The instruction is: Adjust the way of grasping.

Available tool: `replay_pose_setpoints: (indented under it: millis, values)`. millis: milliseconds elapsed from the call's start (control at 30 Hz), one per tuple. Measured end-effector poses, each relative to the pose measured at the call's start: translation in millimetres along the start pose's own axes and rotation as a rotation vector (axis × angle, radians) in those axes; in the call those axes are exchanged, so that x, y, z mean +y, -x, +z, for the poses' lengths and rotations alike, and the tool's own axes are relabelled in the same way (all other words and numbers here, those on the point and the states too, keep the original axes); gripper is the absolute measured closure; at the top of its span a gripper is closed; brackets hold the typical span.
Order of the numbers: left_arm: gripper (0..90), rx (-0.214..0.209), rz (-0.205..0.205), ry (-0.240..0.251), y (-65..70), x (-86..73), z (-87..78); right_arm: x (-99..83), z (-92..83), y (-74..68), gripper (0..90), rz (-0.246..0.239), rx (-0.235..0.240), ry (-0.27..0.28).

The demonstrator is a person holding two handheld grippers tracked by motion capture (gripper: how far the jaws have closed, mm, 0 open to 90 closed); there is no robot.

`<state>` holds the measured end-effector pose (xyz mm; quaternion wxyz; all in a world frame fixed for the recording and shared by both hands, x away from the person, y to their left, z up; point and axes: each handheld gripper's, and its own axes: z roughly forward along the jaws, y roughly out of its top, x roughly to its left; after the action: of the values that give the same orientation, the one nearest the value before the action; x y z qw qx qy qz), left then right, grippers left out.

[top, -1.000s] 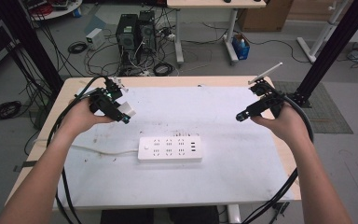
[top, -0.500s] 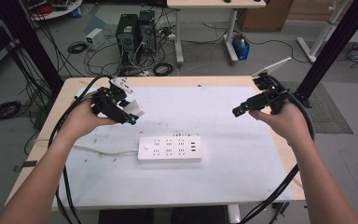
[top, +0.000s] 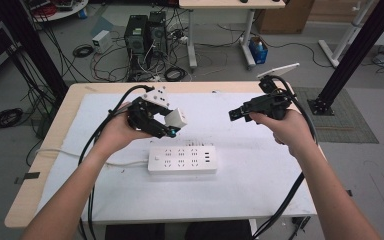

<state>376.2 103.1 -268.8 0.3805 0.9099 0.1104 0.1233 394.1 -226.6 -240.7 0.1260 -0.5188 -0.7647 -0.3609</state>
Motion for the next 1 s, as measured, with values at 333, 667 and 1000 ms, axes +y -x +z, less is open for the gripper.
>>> replay_pose_setpoints:
  millis: [333, 667, 1000]
  values:
    - [42.5, -0.033, 0.033, 0.043, 12.3, 16.2, 25.6, 7.0, 25.0, -18.4, 20.7, -0.012, 0.069, -0.035]
    - [42.5, -0.065, 0.040, 0.073, 21.2, 27.3, 38.4, 10.7, 47.6, -25.3, 24.7, -0.002, 0.100, -0.076]
    - [42.5, -0.063, 0.067, 0.086, 25.8, 33.3, 44.5, 11.8, 68.7, -25.1, 54.1, 0.035, 0.173, -0.133]
